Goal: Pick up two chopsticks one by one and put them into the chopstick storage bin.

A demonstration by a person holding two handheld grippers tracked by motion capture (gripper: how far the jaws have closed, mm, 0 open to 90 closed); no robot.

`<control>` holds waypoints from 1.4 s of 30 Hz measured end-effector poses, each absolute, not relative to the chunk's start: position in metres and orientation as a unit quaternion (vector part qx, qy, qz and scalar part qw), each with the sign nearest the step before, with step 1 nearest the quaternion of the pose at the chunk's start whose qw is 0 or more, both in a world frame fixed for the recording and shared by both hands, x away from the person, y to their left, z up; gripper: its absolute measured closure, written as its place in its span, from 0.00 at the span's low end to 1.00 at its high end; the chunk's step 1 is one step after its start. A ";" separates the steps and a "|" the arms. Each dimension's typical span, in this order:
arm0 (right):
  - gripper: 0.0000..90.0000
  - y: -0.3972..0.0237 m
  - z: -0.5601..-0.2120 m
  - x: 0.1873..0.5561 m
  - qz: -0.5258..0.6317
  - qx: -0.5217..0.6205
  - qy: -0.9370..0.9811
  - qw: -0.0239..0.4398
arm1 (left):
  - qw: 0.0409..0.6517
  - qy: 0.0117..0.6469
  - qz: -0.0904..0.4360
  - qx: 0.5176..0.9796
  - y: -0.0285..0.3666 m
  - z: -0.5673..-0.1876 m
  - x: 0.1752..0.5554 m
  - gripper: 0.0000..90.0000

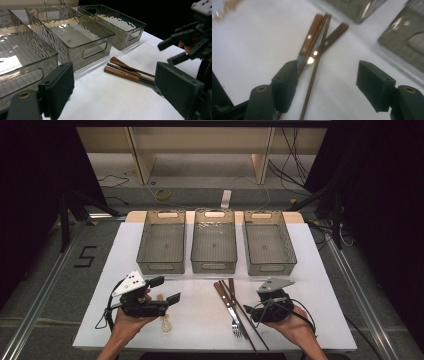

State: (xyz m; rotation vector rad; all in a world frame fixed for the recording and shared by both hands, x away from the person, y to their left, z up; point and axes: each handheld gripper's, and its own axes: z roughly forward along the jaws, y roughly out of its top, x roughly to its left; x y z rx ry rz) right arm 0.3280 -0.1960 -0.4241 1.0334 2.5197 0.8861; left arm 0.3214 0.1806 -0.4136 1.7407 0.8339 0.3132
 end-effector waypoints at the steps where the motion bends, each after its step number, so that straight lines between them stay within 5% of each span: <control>1: 0.43 -0.193 -0.426 0.329 0.292 0.357 0.877 0.131 | 0.559 0.354 0.133 0.738 0.181 -0.414 0.321 0.17; 18: 0.70 -0.173 -0.452 0.341 0.168 0.339 0.924 0.056 | 0.559 0.352 0.133 0.739 0.180 -0.413 0.321 0.17; 42: 0.94 -0.179 -0.458 0.355 0.144 0.361 0.920 0.042 | 0.558 0.350 0.132 0.741 0.180 -0.413 0.321 0.17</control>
